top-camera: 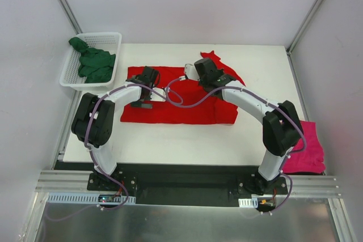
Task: Fold and stack the t-shirts
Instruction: Fold the flattened tshirt in 1/3 of the way
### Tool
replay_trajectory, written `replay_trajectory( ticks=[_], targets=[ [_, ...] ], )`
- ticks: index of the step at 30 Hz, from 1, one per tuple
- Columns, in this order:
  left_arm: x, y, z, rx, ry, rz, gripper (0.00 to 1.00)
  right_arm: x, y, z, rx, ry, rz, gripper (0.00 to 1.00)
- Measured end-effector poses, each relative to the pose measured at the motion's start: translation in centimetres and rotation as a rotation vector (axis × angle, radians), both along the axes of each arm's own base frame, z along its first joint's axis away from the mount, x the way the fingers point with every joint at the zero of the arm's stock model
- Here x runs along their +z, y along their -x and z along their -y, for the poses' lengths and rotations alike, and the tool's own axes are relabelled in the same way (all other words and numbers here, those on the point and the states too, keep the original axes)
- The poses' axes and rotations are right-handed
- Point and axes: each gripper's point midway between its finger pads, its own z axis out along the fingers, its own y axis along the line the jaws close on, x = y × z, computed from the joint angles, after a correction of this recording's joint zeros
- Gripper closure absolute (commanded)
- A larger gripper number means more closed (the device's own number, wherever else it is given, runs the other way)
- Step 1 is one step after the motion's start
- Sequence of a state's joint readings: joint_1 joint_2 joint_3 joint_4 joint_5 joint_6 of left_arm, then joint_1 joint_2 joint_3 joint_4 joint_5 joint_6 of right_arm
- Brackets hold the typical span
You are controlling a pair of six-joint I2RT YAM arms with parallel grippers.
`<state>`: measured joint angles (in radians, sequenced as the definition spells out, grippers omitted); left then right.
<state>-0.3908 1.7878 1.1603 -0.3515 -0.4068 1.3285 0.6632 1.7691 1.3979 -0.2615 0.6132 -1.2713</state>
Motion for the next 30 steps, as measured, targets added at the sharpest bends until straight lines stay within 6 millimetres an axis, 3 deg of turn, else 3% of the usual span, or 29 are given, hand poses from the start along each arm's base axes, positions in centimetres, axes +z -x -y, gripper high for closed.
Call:
replay_trajectory(
  ticks=[3,6,7,10,17,21,23,26,30],
  targets=[
    [0.1,0.0,-0.1,0.004,-0.006,0.004,0.01,-0.2,-0.3,-0.2,0.002,0.002,-0.001,0.98],
    [0.5,0.0,-0.2,0.009,-0.01,0.015,0.01,-0.5,-0.5,-0.4,0.005,0.009,-0.005,0.56],
    [0.8,-0.1,-0.3,0.011,-0.008,0.022,0.01,-0.6,-0.6,-0.4,0.005,0.012,-0.006,0.3],
    [1.7,-0.1,-0.3,0.018,0.001,0.046,0.01,-0.6,-0.9,-0.6,0.011,0.023,0.002,0.0],
    [4.7,1.3,-0.5,0.035,0.047,0.118,0.01,0.9,-1.7,0.0,-0.022,0.036,0.062,0.0],
    [5.4,2.4,-0.3,0.031,0.061,0.125,0.01,1.2,-0.1,0.1,-0.06,-0.052,-0.053,0.0],
    [5.2,2.5,-0.2,0.039,0.074,0.121,0.01,1.0,1.7,-0.2,-0.07,-0.151,-0.145,0.0],
    [4.3,3.0,0.1,0.077,0.117,0.097,0.01,-0.3,6.3,0.1,-0.1,-0.278,-0.321,0.04],
    [2.2,3.7,0.9,0.165,0.198,0.029,0.01,-3.9,12.0,0.3,-0.179,-0.393,-0.562,0.14]
  ],
)
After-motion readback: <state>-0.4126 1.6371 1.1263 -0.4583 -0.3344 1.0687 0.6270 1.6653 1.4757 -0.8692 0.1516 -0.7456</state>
